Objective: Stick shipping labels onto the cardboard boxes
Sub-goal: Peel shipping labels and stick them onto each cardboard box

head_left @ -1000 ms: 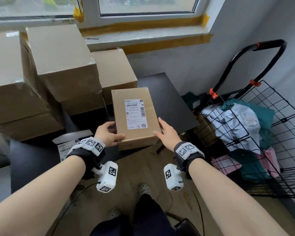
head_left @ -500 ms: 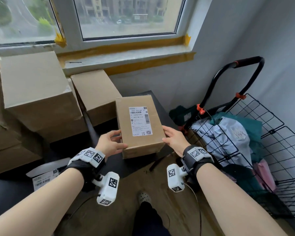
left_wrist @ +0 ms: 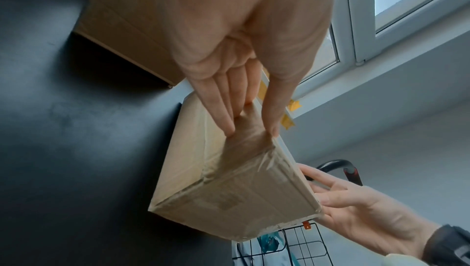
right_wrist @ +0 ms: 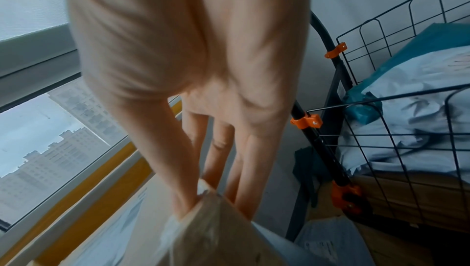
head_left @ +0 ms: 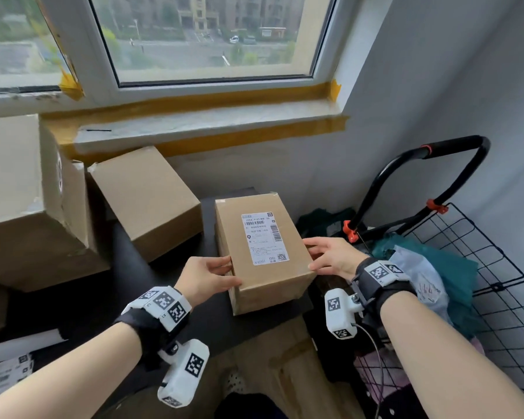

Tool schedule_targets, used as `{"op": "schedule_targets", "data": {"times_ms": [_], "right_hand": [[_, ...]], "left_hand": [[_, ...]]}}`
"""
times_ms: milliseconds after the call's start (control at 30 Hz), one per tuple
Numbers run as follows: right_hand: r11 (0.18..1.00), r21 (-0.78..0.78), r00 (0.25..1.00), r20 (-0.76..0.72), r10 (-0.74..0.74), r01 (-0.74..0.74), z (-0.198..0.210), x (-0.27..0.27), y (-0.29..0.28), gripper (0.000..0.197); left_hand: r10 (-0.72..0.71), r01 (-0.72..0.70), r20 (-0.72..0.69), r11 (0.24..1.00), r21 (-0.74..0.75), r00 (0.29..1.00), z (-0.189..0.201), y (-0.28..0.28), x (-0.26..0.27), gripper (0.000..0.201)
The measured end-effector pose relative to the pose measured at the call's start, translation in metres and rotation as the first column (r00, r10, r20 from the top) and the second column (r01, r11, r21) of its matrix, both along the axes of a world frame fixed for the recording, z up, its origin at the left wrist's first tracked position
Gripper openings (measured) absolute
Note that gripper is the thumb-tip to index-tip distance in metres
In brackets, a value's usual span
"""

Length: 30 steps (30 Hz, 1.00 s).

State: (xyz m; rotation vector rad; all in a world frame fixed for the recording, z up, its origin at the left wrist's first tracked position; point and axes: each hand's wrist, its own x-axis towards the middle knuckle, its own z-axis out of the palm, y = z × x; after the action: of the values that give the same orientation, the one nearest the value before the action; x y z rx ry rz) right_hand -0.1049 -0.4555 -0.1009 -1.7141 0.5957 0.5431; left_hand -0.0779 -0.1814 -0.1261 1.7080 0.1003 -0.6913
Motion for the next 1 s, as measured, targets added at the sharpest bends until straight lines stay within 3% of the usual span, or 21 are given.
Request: {"op": "schedule_targets", "data": {"times_ms": [200,367,700,1000], "right_hand": [[0.997,0.046,0.991,0.110,-0.074,0.069,0.003,0.017,-0.004,0.065],[0.988,0.097,0.973,0.183,-0.139,0.123,-0.006,0.051,0.008,0.068],[0.994,0.050,0.970,0.222,-0.103,0.094,-0.018,0.129,0.015,0.061],[0.999,-0.047,0.968,0.252,-0.015,0.028,-0.034,0.144,0.010,0.059]], "left_hand": [[0.004,-0.004,0.070,1.000,0.002,0.998,0.002,-0.011,0.022,0.070],[0.102,-0.101,0.019,0.994,-0.046,0.995,0.003,-0.010,0.053,0.072],[0.311,-0.309,0.005,0.946,-0.101,0.950,0.007,-0.020,0.108,0.066],[0.307,-0.306,0.028,0.951,-0.035,0.951,-0.007,-0.026,0.115,0.069]]}}
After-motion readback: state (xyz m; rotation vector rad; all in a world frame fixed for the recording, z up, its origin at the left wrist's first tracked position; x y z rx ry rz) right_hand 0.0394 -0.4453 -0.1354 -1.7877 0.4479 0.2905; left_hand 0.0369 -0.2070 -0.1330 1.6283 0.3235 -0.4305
